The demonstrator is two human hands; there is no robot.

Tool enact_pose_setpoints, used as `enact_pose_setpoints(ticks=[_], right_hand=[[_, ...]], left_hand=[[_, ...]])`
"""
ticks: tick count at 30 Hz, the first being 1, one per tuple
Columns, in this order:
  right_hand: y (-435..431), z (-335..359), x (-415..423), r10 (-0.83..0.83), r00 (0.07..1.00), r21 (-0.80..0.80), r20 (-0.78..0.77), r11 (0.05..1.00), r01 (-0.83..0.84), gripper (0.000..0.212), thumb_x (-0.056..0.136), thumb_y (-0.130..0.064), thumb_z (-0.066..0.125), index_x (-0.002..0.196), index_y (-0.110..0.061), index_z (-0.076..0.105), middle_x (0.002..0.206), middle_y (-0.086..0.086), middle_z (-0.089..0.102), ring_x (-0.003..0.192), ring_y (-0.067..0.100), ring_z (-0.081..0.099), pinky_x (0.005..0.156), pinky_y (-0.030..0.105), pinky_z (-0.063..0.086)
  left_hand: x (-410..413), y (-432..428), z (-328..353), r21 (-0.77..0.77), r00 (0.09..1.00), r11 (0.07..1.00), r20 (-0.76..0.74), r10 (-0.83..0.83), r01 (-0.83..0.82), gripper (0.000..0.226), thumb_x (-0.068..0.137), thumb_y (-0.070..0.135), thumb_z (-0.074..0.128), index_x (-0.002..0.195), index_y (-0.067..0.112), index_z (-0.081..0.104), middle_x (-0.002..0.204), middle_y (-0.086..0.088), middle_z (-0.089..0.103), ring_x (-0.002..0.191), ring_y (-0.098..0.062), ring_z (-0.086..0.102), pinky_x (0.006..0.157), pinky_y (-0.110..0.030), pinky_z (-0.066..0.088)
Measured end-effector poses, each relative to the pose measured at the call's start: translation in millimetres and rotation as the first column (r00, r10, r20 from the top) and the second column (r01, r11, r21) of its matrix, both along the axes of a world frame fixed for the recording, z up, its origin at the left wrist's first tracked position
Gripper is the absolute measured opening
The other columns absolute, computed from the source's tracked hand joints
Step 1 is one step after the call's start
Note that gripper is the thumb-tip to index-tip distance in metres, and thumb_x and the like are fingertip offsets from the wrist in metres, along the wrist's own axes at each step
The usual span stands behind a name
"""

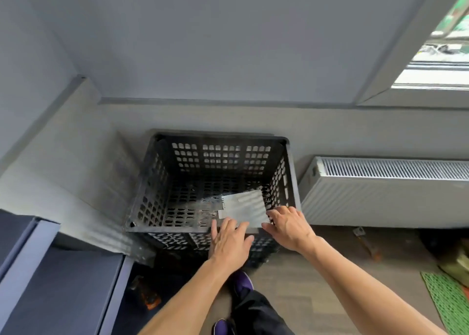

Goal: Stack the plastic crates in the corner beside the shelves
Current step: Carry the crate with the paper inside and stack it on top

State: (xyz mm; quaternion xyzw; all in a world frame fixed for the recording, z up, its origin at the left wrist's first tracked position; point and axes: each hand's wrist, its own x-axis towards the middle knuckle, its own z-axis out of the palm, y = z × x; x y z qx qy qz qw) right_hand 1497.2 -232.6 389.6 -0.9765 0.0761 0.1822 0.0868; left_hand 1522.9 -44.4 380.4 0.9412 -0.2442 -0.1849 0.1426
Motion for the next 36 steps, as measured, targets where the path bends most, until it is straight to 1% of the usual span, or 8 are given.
enact_pose_setpoints(ticks=[3, 5, 10, 21, 24, 27, 30, 36], right_hand=[[-9.3, -3.8, -19.3, 0.018, 1.000, -0.030, 0.002, 0.999, -0.018, 0.064, 0.092, -0.066, 0.022, 0.127, -0.028, 0.059, 0.125, 0.001, 0.061, 0.121, 0.025, 0.050, 0.108, 0.043, 0.028], [-15.3, -9.2, -29.3, 0.035, 0.999, 0.017, -0.034, 0.999, -0.035, 0.054, 0.095, -0.059, 0.024, 0.121, -0.027, 0.058, 0.122, -0.002, 0.061, 0.126, 0.023, 0.044, 0.108, 0.043, 0.027], [-23.8, -20.5, -32.2, 0.048, 0.998, 0.132, -0.039, 0.990, -0.043, 0.036, 0.103, -0.043, 0.032, 0.127, -0.022, 0.047, 0.128, 0.000, 0.053, 0.137, 0.022, 0.029, 0.109, 0.043, 0.029], [-34.2, -27.8, -23.5, 0.083, 0.994, 0.239, -0.070, 0.969, -0.064, 0.041, 0.103, -0.045, 0.031, 0.137, -0.027, 0.043, 0.135, -0.001, 0.047, 0.133, 0.023, 0.031, 0.112, 0.050, 0.021], [-35.8, -24.4, -26.3, 0.119, 0.991, 0.254, -0.068, 0.962, -0.098, 0.043, 0.102, -0.045, 0.032, 0.140, -0.027, 0.041, 0.137, 0.001, 0.047, 0.134, 0.024, 0.032, 0.112, 0.050, 0.019], [-35.3, -21.6, -29.6, 0.143, 0.987, 0.272, -0.067, 0.955, -0.120, 0.045, 0.101, -0.047, 0.033, 0.141, -0.028, 0.040, 0.138, 0.001, 0.047, 0.134, 0.024, 0.032, 0.112, 0.051, 0.018], [-35.3, -19.3, -32.4, 0.160, 0.987, 0.254, -0.029, 0.956, -0.148, 0.048, 0.099, -0.049, 0.035, 0.142, -0.027, 0.037, 0.141, 0.001, 0.047, 0.136, 0.024, 0.033, 0.113, 0.054, 0.017], [-30.7, -14.0, -46.4, 0.188, 0.980, 0.124, 0.070, 0.973, -0.196, 0.055, 0.096, -0.047, 0.045, 0.143, -0.021, 0.037, 0.140, 0.002, 0.050, 0.135, 0.026, 0.037, 0.116, 0.053, 0.016]], left_hand=[[-2.3, -9.4, 0.0, 0.027, 0.999, 0.999, -0.043, -0.021, 0.022, 0.047, 0.103, 0.044, 0.029, 0.146, 0.026, 0.037, 0.145, 0.003, 0.042, 0.145, -0.018, 0.019, 0.118, -0.050, -0.008], [-0.1, -11.1, -1.1, 0.058, 0.996, 0.998, -0.091, -0.022, 0.028, 0.046, 0.104, 0.042, 0.023, 0.146, 0.028, 0.034, 0.147, 0.002, 0.039, 0.145, -0.020, 0.017, 0.118, -0.052, -0.009], [0.3, -18.3, -4.6, 0.128, 0.996, 0.992, -0.085, -0.001, 0.012, 0.042, 0.104, 0.039, 0.019, 0.144, 0.033, 0.032, 0.148, 0.000, 0.033, 0.144, -0.022, 0.014, 0.118, -0.054, -0.006], [7.5, -31.3, -4.4, 0.246, 0.987, 0.969, -0.147, 0.059, -0.021, 0.046, 0.102, 0.046, 0.016, 0.146, 0.037, 0.028, 0.158, -0.003, 0.019, 0.147, -0.024, 0.005, 0.117, -0.053, -0.011], [1.2, -33.4, -3.2, 0.268, 0.987, 0.962, -0.127, 0.097, -0.060, 0.047, 0.103, 0.046, 0.017, 0.148, 0.035, 0.027, 0.162, -0.005, 0.013, 0.150, -0.024, -0.005, 0.117, -0.052, -0.014], [-17.1, -35.3, -4.2, 0.214, 0.980, 0.960, -0.041, 0.196, -0.183, 0.050, 0.103, 0.046, 0.021, 0.152, 0.032, 0.022, 0.165, -0.004, 0.000, 0.150, -0.020, -0.014, 0.118, -0.047, -0.015], [-40.7, -34.4, -6.5, 0.085, 0.963, 0.960, 0.042, 0.264, -0.267, 0.055, 0.103, 0.044, 0.030, 0.155, 0.031, 0.016, 0.165, -0.001, -0.006, 0.149, -0.016, -0.017, 0.121, -0.042, -0.007], [-90.5, -23.9, -10.7, -0.081, 0.939, 0.937, 0.032, 0.343, -0.339, 0.063, 0.100, 0.036, 0.044, 0.155, 0.034, 0.012, 0.163, 0.003, -0.013, 0.150, -0.015, -0.013, 0.118, -0.041, 0.016]])
